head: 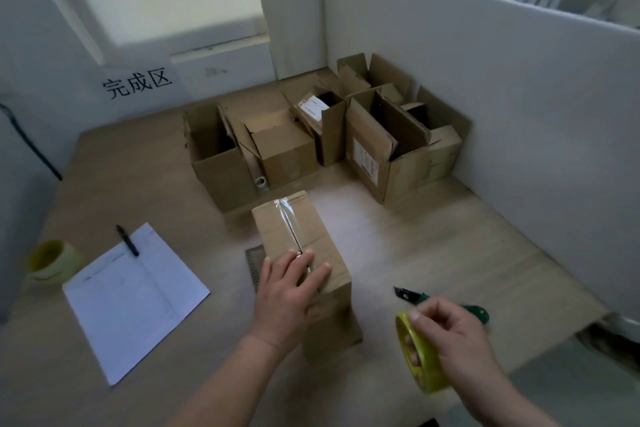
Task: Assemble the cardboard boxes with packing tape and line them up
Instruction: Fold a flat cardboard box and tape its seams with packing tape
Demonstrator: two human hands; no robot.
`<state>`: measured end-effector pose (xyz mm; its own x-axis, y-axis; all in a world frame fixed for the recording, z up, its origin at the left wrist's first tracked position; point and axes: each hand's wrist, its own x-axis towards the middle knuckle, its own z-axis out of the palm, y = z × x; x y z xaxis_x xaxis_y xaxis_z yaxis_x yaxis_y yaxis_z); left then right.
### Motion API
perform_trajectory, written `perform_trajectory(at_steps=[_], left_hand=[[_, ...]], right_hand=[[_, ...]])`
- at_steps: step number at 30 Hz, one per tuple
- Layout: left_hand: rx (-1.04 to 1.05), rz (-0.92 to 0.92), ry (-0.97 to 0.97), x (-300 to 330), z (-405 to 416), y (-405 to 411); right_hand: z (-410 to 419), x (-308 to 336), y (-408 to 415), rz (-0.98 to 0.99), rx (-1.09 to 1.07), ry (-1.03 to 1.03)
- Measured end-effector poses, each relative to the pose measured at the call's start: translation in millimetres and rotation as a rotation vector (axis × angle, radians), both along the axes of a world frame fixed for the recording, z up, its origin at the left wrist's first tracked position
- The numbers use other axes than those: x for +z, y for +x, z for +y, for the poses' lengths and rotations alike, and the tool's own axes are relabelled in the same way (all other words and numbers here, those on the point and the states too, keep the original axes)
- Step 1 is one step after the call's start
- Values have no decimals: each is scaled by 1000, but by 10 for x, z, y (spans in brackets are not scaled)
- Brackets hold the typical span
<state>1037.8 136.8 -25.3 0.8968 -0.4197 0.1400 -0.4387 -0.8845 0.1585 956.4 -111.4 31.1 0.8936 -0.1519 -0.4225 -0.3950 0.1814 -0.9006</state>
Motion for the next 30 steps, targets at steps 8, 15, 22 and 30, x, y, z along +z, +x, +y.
perform_trajectory(at_steps=[8, 15, 22, 30], left_hand=[[-38, 115, 41, 231, -20, -29], [165, 231, -839, 660, -430, -528], [388, 371, -1114, 471, -581, -904], [426, 162, -913, 343, -543, -1080]], right_hand=[[132, 93, 257, -74, 142, -177], [193, 231, 409, -166, 529, -329], [277, 254, 269, -156, 776, -414], [382, 298, 193, -68, 890, -366]])
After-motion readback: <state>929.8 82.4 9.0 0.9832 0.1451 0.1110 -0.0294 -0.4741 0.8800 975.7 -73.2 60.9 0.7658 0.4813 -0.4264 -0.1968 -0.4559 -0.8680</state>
